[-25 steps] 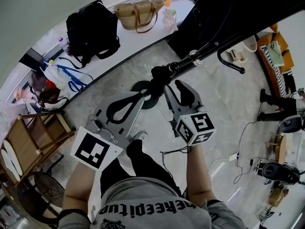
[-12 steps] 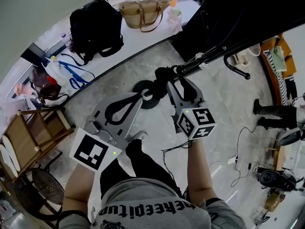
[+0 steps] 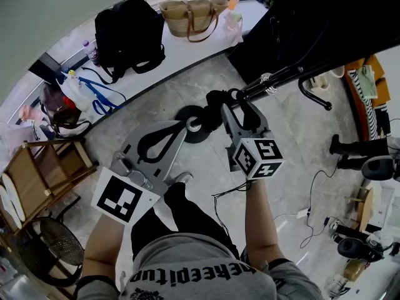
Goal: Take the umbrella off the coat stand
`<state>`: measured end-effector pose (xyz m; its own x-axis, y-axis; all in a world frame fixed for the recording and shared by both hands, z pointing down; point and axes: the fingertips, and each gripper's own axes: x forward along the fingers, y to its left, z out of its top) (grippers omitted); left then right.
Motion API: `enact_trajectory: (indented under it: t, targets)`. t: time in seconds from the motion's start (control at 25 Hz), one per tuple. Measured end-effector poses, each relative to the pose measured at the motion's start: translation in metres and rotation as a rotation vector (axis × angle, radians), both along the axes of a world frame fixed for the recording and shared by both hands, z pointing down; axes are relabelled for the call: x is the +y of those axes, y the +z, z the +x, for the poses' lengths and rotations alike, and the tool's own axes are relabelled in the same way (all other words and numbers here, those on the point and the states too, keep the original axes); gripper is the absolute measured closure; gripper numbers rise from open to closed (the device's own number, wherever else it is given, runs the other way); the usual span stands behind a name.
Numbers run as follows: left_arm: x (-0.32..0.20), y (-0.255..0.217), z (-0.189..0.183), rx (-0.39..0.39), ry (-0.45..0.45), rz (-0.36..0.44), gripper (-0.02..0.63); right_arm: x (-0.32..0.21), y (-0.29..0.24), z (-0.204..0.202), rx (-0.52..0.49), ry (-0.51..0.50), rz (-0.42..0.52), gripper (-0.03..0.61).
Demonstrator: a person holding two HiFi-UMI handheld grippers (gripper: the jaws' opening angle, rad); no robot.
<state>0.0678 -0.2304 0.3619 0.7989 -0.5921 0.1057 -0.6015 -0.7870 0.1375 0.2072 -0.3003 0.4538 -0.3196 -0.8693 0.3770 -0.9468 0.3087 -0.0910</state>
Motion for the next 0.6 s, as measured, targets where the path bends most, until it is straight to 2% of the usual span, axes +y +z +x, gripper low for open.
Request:
enact_trajectory:
  t: [0.6]
  targets:
    - [-0.0018,0.0008,-0.0047,0.007,-0.018,-0.001,0.598,-0.0109,0.0046,-0.0014,0.02,0.006,0.002,0.356]
